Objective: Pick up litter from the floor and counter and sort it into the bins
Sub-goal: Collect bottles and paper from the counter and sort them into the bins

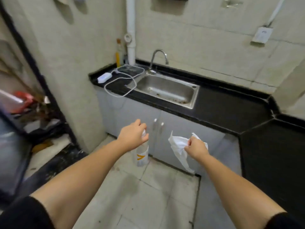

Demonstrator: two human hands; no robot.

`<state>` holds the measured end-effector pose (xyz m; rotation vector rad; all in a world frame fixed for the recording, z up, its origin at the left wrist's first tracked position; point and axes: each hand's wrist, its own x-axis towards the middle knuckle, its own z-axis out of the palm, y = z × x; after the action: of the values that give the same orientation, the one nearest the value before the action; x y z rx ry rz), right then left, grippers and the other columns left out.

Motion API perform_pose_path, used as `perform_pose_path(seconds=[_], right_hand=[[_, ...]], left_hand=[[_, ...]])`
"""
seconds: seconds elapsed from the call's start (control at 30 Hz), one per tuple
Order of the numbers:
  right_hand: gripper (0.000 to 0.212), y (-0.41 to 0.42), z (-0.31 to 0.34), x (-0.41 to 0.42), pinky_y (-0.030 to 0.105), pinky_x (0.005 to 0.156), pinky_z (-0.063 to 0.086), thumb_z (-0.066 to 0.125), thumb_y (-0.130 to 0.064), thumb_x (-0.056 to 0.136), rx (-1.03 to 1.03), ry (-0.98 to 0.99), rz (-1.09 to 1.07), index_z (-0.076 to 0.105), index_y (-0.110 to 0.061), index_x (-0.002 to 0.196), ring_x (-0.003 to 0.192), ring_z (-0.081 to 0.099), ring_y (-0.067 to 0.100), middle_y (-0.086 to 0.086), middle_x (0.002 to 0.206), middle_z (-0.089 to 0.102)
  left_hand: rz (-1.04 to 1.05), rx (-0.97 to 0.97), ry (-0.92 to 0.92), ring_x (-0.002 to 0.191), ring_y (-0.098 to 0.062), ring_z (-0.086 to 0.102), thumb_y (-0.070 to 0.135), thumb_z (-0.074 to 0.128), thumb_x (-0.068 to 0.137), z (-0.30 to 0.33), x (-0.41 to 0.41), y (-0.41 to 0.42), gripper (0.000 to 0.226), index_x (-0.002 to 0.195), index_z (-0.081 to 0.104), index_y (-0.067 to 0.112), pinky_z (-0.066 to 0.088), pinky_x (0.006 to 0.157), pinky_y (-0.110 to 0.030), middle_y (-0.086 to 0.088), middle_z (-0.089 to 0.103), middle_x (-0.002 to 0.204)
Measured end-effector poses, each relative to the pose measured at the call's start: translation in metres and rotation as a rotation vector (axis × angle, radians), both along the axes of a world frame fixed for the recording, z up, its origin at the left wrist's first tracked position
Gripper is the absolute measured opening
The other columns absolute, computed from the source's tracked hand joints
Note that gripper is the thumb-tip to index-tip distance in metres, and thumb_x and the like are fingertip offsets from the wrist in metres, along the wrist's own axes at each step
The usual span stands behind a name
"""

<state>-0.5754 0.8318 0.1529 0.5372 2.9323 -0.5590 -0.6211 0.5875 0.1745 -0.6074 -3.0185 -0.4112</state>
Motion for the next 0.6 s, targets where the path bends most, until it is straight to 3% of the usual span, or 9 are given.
perform_pose_path(seconds=[0.13,0.23,0.3,0.33,0.43,0.53,0.6], right_hand=[[0.039,-0.098,-0.012,-0.019,0.022,0.070,0.031,0.049,-0.004,0.085,-0.047,-0.058,0.227,0.031,-0.022,0.056,0.106,0.062,0.031,0.010,0.089,0.059],[0.033,-0.184,-0.025,-0.018,0.028,0.079,0.039,0.050,-0.004,0.083,-0.073,-0.096,0.387,0.037,-0.018,0.057,0.115,0.060,0.026,0.013,0.113,0.067],[0.019,-0.247,-0.031,-0.010,0.028,0.085,0.041,0.051,-0.007,0.084,-0.079,-0.114,0.500,0.045,-0.015,0.068,0.117,0.059,0.024,0.014,0.128,0.062],[0.015,-0.279,-0.033,-0.003,0.028,0.084,0.040,0.051,-0.009,0.085,-0.072,-0.139,0.562,0.046,-0.016,0.072,0.116,0.059,0.026,0.015,0.126,0.063],[0.029,-0.373,-0.044,0.025,0.029,0.083,0.043,0.050,-0.011,0.086,-0.066,-0.182,0.734,0.038,-0.020,0.061,0.110,0.061,0.029,0.011,0.111,0.067],[0.032,-0.459,-0.060,0.055,0.034,0.090,0.046,0.050,-0.010,0.083,-0.073,-0.168,0.853,0.036,-0.022,0.057,0.114,0.061,0.024,0.010,0.122,0.065],[0.033,-0.508,-0.076,0.070,0.037,0.088,0.050,0.050,-0.010,0.083,-0.076,-0.196,0.886,0.035,-0.025,0.058,0.100,0.064,0.022,0.010,0.106,0.065]], left_hand=[[0.275,-0.044,-0.027,0.103,-0.035,0.059,0.040,0.052,0.091,-0.014,0.049,-0.113,0.034,0.110,0.057,0.012,0.047,0.076,-0.041,-0.013,0.052,0.113],[0.462,-0.042,-0.076,0.099,-0.035,0.059,0.039,0.051,0.091,-0.026,0.100,-0.197,0.033,0.106,0.056,0.010,0.048,0.074,-0.042,-0.012,0.052,0.110],[0.611,-0.032,-0.095,0.098,-0.034,0.059,0.038,0.051,0.091,-0.034,0.139,-0.254,0.032,0.104,0.056,0.010,0.048,0.075,-0.042,-0.011,0.054,0.111],[0.692,-0.018,-0.101,0.099,-0.033,0.059,0.038,0.051,0.091,-0.038,0.161,-0.281,0.031,0.103,0.056,0.009,0.047,0.074,-0.040,-0.010,0.053,0.111],[0.945,0.045,-0.134,0.099,-0.034,0.058,0.038,0.051,0.092,-0.054,0.227,-0.357,0.032,0.104,0.054,0.008,0.040,0.070,-0.036,-0.012,0.052,0.110],[1.129,0.091,-0.174,0.099,-0.036,0.057,0.037,0.052,0.093,-0.072,0.292,-0.426,0.033,0.104,0.053,0.007,0.042,0.072,-0.038,-0.013,0.051,0.110],[1.198,0.109,-0.193,0.099,-0.035,0.057,0.039,0.052,0.093,-0.080,0.327,-0.463,0.034,0.105,0.053,0.007,0.045,0.076,-0.039,-0.013,0.051,0.112]])
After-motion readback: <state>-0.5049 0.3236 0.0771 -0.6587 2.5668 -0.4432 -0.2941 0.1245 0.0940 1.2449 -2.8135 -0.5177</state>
